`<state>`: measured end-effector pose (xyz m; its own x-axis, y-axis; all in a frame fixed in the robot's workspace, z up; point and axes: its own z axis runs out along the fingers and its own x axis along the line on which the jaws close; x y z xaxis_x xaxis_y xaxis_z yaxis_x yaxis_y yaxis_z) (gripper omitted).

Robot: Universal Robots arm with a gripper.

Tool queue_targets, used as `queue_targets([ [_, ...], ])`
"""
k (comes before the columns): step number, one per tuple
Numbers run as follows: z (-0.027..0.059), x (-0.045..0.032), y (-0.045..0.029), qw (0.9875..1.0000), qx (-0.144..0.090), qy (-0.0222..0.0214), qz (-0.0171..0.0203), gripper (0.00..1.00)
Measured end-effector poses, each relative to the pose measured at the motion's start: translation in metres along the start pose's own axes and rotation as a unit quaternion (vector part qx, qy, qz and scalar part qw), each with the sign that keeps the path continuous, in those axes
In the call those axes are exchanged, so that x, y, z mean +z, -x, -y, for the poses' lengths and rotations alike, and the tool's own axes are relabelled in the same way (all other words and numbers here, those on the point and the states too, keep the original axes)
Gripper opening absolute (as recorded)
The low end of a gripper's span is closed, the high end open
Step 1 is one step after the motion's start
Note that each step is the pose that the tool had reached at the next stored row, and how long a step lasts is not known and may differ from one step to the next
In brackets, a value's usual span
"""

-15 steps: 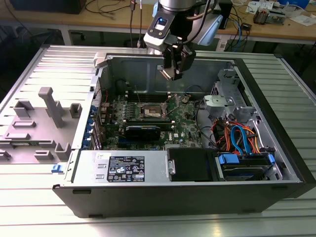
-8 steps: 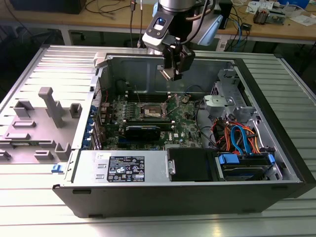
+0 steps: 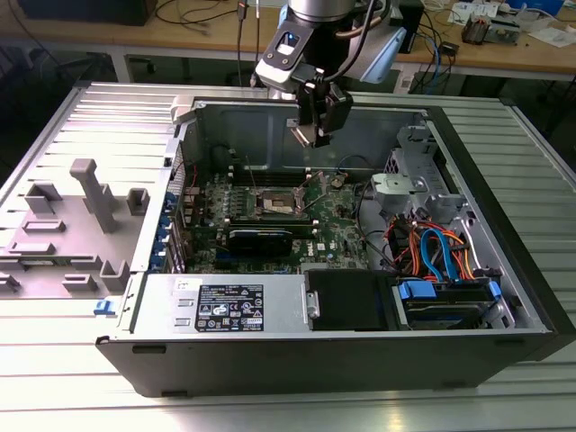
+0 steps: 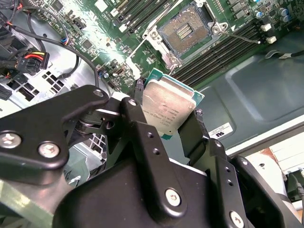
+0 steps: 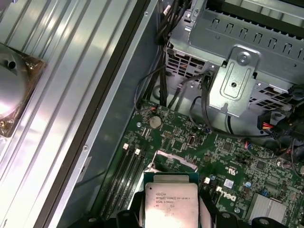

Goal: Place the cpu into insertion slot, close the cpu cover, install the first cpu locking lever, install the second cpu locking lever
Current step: 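Place the cpu into insertion slot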

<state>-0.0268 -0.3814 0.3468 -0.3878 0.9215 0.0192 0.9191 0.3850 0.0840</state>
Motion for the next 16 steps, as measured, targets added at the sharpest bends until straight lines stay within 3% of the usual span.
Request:
queue_targets([
  [16, 0.0001, 0.0011, 0.0001, 1.0, 0.009, 0.0002, 0.0008, 0.55],
])
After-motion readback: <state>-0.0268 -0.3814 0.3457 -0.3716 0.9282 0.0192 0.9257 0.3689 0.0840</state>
